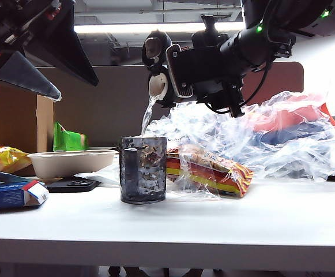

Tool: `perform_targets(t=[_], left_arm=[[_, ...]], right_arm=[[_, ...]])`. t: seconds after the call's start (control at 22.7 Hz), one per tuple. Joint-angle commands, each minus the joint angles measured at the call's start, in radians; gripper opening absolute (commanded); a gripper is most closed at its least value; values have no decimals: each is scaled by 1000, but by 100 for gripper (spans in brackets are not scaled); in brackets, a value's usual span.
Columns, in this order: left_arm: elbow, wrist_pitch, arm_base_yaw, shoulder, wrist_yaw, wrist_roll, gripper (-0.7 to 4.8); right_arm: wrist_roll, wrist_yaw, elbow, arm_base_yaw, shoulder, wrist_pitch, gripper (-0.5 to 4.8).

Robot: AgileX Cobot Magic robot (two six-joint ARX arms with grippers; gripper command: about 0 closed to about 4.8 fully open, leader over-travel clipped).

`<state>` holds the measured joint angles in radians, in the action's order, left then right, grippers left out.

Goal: Pick up the black thermos, pour some water into the cup, then place the black thermos back on the table.

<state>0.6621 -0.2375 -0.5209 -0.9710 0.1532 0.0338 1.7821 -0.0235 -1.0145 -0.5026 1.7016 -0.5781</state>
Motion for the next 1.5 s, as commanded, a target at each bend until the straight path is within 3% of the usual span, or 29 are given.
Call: perform_targets(t=[0.04,0.44,0.75,0.88,0.97,1.06,1.19,1.28,1.5], left_arm=[[7,6,-1,3,0,8,479],[7,6,-1,3,0,8,479],[7,7,-1,3,0,8,479],[7,7,-1,3,0,7,479],[7,6,-1,3,0,8,479],[7,6,-1,4,4,7,479],[7,6,-1,14,5,8,479],[7,6,-1,22,8,8,479],[7,7,-1,32,26,8,479]], right_arm=[[3,2,-12,0,-11,-71,165],[-11,2,-12,0,-11,-71,165],[-524,31,-11,-15,-11,-53,167],[-843,32,-11,-17,-11,-55,167],[-1143,37,-11,-17,-13,-53,167],[-1358,65,-10,-16,-23,-35,171],[-1526,82,-9,-17,-88,100,172],[-1555,81,3,-18,-166,206,194],[-1693,86,282,-31,-463,210,234]])
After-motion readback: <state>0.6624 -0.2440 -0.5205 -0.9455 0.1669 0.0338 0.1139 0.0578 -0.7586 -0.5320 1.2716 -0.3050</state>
